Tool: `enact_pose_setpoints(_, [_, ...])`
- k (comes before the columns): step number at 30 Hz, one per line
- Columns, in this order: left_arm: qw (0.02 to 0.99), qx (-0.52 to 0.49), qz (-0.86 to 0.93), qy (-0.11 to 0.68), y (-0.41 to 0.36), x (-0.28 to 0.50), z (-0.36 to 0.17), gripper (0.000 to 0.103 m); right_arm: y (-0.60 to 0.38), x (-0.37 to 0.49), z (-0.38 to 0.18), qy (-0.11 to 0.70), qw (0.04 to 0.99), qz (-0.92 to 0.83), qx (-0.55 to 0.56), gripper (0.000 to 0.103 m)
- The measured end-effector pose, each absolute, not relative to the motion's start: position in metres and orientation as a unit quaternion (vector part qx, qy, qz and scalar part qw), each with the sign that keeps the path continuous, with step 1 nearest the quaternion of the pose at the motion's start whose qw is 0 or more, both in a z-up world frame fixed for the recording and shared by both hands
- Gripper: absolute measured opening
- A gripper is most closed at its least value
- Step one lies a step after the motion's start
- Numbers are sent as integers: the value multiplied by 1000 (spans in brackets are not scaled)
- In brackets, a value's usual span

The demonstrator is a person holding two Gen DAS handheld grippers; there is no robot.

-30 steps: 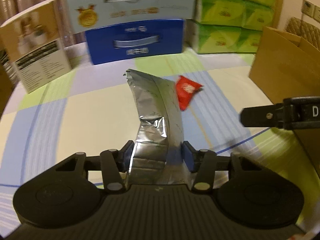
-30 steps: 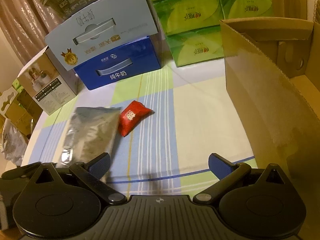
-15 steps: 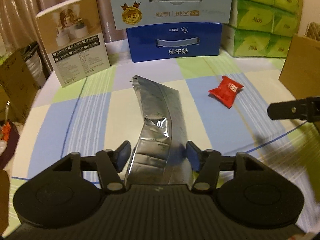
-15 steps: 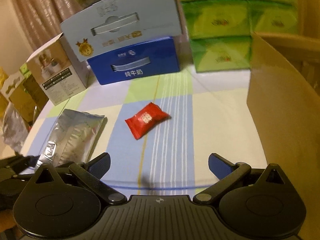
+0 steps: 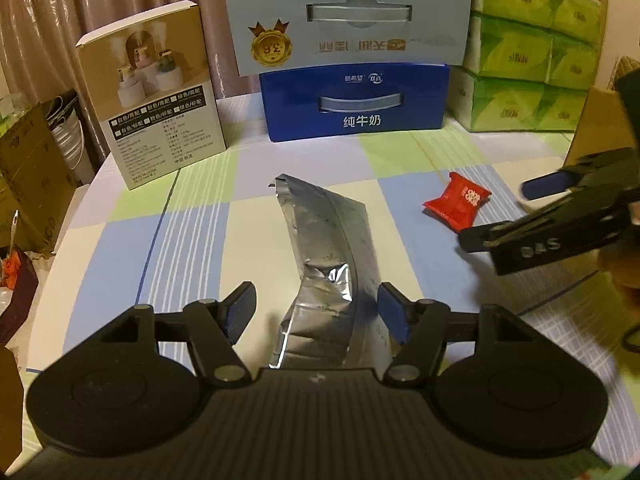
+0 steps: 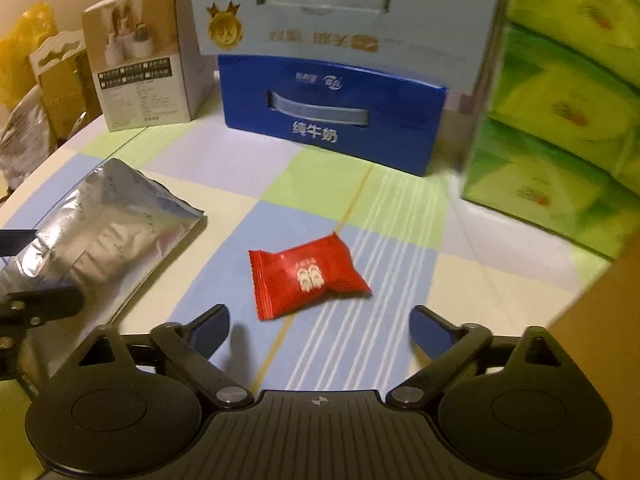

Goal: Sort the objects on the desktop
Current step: 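Grasp the silver foil bag with the left tool while the right tool grasps the red candy packet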

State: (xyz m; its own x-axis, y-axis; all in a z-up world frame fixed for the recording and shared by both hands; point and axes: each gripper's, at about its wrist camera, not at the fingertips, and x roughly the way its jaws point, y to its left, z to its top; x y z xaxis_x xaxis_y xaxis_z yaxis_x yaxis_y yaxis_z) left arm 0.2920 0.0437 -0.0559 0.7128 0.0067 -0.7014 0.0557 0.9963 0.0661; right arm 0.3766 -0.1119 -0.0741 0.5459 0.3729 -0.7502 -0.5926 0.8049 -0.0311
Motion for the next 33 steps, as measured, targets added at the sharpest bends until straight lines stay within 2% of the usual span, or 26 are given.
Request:
enact_pose_setpoints(8, [924,18,-25,381,48,296,-58,63,-102,399,-81,386,859,305,-142,81])
enact_pose_setpoints(18, [921,16,-32,389,45,296,-65,60,-98,385,-76,389,856,308,-141,38])
enact_pose_setpoints(20, [919,15,-34,392,44,296,-66,59,-100,377,-75,395,855,306,-138,37])
enact_pose_setpoints(25, [917,17,-36,397,40,292,-66,46,-115,354,-72,412,856,292,-110,36])
enact_pose_setpoints(33, [908,22,-56,415,29,262,-61,41,-142,293,-57,452,844,278,-80,36])
